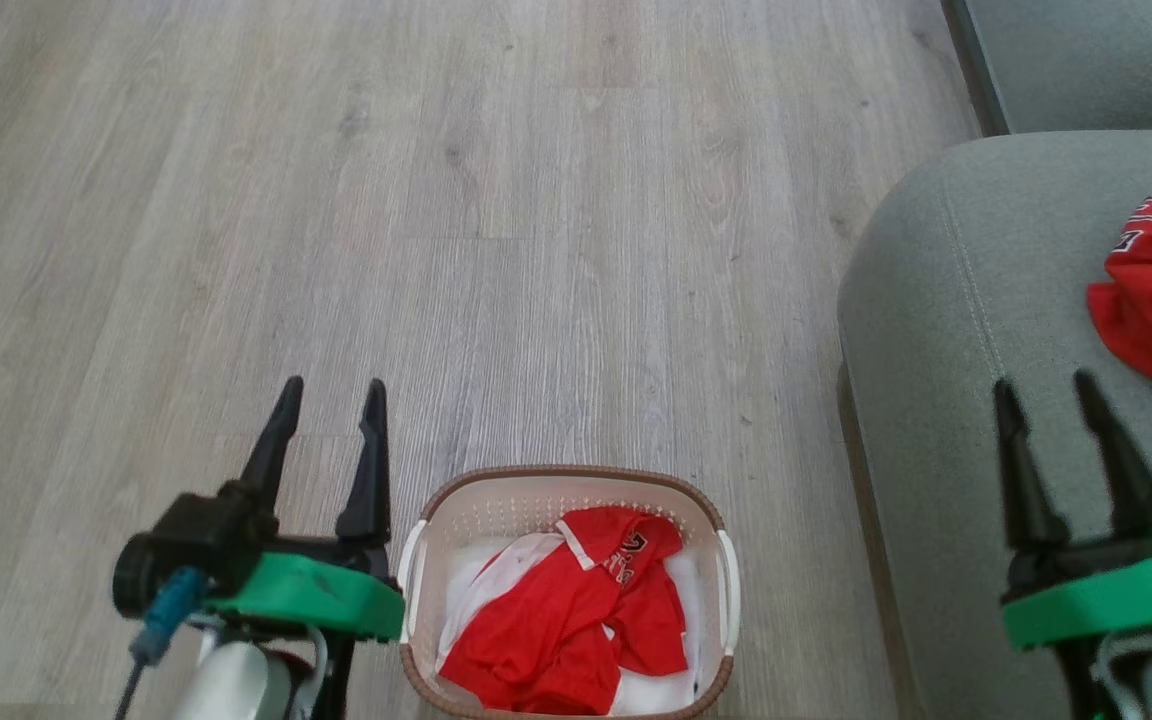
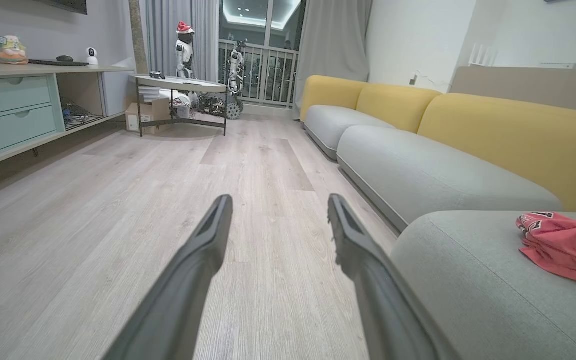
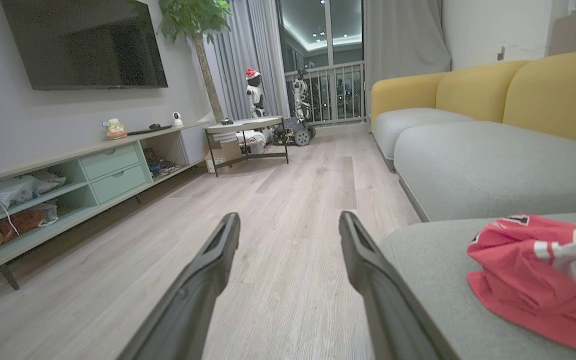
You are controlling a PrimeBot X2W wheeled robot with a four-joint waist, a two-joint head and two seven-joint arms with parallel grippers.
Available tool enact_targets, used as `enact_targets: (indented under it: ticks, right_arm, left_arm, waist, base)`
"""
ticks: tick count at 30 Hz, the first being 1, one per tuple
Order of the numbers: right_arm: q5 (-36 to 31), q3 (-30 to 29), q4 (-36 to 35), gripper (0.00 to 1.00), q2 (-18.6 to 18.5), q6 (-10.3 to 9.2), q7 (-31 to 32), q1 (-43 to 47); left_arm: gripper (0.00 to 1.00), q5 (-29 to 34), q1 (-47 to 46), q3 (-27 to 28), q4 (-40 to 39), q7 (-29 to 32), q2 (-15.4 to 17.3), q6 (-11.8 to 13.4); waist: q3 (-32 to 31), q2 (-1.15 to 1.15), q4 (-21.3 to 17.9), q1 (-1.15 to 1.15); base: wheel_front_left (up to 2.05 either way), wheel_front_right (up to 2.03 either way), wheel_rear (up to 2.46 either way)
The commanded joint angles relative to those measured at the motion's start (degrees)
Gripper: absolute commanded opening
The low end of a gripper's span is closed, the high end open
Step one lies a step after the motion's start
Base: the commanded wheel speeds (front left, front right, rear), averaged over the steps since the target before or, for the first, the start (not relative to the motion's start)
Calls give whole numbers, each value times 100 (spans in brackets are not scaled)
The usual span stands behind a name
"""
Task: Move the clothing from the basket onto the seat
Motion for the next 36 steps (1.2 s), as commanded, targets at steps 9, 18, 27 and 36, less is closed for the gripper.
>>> enact_targets:
  ticks: [9, 18, 27, 36]
  right_arm:
    - [-282, 124, -120, 100, 80, -1, -53, -64]
    - [-271, 100, -31, 100, 24, -1, -53, -90]
    - [-252, 118, -11, 100, 16, -1, -53, -150]
    - [-152, 124, 8, 100, -80, -1, -53, -330]
  left_arm:
    - [100, 570, -35, 523, -11, -72, -287, -336]
    - [100, 804, -14, 776, 175, -72, -493, -602]
    - [100, 928, -28, 940, 232, -72, -615, -740]
    - [100, 1056, -187, 1022, 376, -72, -706, -817]
  waist:
    - [-8, 0, -31, 0]
    - [12, 0, -23, 0]
    - [81, 0, -65, 0]
    - [364, 0, -198, 0]
  base:
    - [0, 0, 0]
    - [0, 0, 0]
    - [0, 0, 0]
    - [0, 0, 0]
